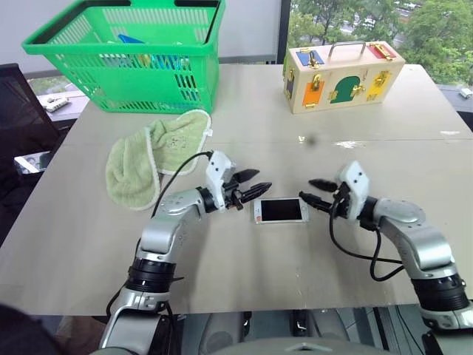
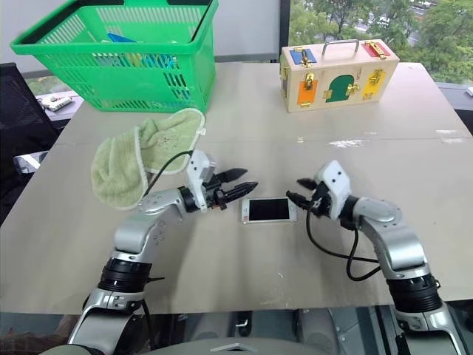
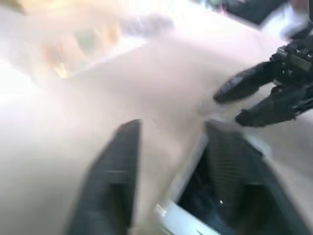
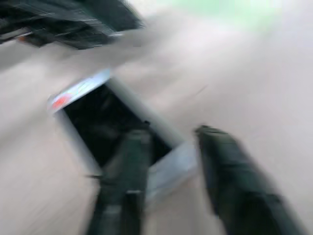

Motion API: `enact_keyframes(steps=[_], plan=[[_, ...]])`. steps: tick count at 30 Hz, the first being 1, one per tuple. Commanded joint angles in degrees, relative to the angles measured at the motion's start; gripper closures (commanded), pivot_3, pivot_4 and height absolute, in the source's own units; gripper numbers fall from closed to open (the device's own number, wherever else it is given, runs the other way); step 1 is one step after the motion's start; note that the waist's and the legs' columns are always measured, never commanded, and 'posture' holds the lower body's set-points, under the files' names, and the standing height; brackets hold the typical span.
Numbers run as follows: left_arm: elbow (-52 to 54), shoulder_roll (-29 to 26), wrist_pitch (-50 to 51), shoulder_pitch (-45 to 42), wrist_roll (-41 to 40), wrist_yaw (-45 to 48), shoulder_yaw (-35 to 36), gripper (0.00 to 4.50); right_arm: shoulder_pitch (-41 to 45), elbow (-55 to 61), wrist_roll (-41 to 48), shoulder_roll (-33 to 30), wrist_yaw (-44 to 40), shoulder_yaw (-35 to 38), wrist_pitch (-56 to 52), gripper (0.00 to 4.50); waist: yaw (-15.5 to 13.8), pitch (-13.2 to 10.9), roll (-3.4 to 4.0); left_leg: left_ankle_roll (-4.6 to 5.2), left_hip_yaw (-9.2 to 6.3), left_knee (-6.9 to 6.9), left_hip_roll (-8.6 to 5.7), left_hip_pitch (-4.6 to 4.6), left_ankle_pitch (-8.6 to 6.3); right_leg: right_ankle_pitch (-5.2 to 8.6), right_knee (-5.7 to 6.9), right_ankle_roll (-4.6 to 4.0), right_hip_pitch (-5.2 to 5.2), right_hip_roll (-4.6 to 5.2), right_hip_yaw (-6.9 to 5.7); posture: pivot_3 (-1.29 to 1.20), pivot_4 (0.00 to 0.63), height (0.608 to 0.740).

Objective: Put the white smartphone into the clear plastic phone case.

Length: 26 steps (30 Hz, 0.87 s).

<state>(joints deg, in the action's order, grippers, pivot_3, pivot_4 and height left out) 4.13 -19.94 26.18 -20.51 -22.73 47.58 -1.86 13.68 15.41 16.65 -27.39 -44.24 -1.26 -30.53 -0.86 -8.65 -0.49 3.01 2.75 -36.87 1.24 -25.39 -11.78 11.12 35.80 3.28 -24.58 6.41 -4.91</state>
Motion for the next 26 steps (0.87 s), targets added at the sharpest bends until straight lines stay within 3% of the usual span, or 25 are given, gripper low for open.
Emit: enact_keyframes(steps=[1,2,3,9,16,21,26], plan=[[5.79,-1.28,2.44,0.35,-4.90,-0.68,4.28,0.20,-1.39,5.27,2.35,-2.01,0.93,4.65,0.70,0.54,0.00,-0.04,-0.04,-0.03,-0.03,-0.01,-0.02,-0.12,-0.02,0.02,-0.06,0.04,-0.05,-0.04,-0.04,0.00,0.150,0.740],[6.52,-1.94,3.01,0.46,-5.31,-0.73,4.73,0.00,-1.71,5.90,2.88,-2.69,0.83,5.59,0.45,0.13,-0.01,-0.11,-0.09,-0.03,-0.06,-0.02,-0.04,-0.24,-0.03,0.03,-0.13,0.06,-0.12,-0.06,-0.09,0.00,0.150,0.740],[7.20,-2.73,3.52,0.62,-5.66,-0.71,5.10,0.00,-2.15,6.67,3.62,-3.57,0.61,6.61,0.12,0.05,-0.01,-0.17,-0.11,-0.02,-0.05,-0.03,-0.05,-0.30,-0.05,0.04,-0.20,0.07,-0.13,-0.07,-0.15,0.00,0.150,0.740],[10.91,-6.96,6.88,2.96,-9.32,0.50,7.38,0.00,-6.07,10.44,7.13,-9.02,-0.74,12.02,-1.67,0.05,-0.02,-0.81,-0.13,0.07,-0.15,-0.36,0.02,-0.32,-0.11,0.26,-0.17,0.14,-0.07,-0.11,-0.14,0.00,0.150,0.740],[17.47,-13.89,8.14,12.74,-12.92,4.21,10.17,0.00,-15.07,13.73,11.21,-14.77,-3.94,19.12,-2.71,0.05,-0.01,-0.89,-0.09,0.06,-0.15,-0.50,0.23,-0.29,-0.11,0.24,-0.05,-0.07,-0.09,-0.15,-0.07,0.00,0.150,0.740],[22.20,-15.73,8.99,20.00,-15.20,3.65,12.13,0.00,-20.52,14.02,11.61,-17.31,-5.34,23.05,-1.04,0.05,-0.11,-0.89,-0.09,0.05,-0.13,-0.49,0.25,-0.29,-0.11,0.25,-0.06,-0.07,-0.09,-0.16,-0.03,0.00,0.150,0.740],[25.54,-16.84,8.75,25.05,-15.80,2.76,12.81,0.00,-20.31,11.23,10.91,-17.76,-5.10,23.30,0.83,0.05,-0.03,-0.89,-0.08,0.01,-0.09,-0.52,0.25,-0.26,-0.14,0.24,-0.05,-0.08,-0.10,-0.16,0.05,0.00,0.150,0.740]])
